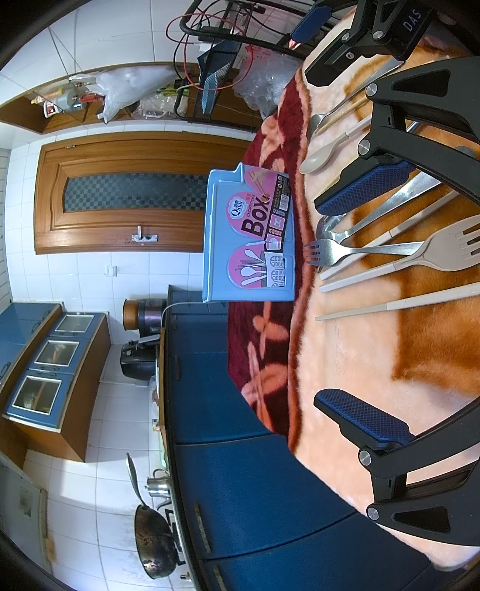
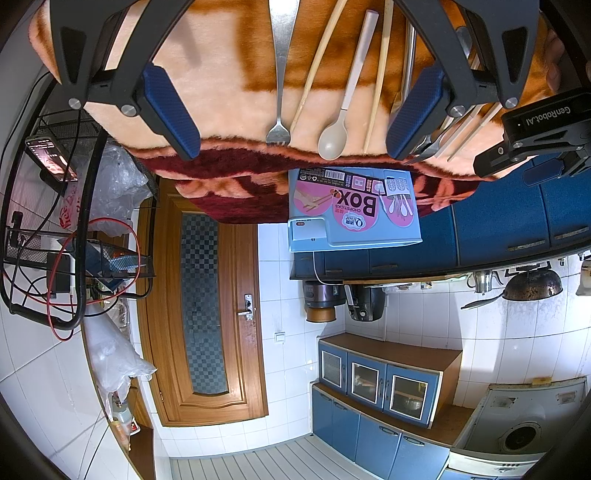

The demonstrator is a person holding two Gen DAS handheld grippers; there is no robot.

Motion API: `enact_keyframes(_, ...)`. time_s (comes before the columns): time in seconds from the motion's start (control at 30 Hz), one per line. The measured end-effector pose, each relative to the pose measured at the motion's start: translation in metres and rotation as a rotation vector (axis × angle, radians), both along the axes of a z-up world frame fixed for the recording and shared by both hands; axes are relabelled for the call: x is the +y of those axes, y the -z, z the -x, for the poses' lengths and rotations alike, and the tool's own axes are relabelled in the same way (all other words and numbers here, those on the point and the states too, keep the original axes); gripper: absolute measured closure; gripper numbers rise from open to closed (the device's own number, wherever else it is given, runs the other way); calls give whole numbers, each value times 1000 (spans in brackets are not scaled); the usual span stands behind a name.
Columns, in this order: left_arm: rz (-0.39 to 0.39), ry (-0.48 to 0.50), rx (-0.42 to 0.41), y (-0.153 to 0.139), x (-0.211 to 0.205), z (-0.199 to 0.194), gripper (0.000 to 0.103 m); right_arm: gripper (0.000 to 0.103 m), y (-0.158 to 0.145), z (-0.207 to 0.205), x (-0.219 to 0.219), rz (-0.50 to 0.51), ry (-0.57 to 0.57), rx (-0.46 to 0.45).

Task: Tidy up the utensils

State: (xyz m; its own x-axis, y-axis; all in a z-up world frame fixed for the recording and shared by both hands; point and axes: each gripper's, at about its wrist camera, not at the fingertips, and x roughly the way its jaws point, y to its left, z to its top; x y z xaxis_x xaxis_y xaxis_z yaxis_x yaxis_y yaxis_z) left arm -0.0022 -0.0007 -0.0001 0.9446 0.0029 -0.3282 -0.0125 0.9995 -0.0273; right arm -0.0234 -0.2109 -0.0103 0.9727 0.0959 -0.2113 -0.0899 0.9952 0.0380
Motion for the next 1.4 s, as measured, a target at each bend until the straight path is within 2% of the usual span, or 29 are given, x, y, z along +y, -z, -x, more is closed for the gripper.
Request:
enact_keyframes(1.17,-13,-4,9,0,1,-6,8,0,0,2,-1,-5,10,-11)
enact_keyframes(1.3,-16,-15,1,-1,2,-5,8,0,-1,-8,2,18,-11,45)
enact_keyframes(1.4,-57,-11,-4,-1,-6,-3,8,0,-3,-9,4,35,-33,75)
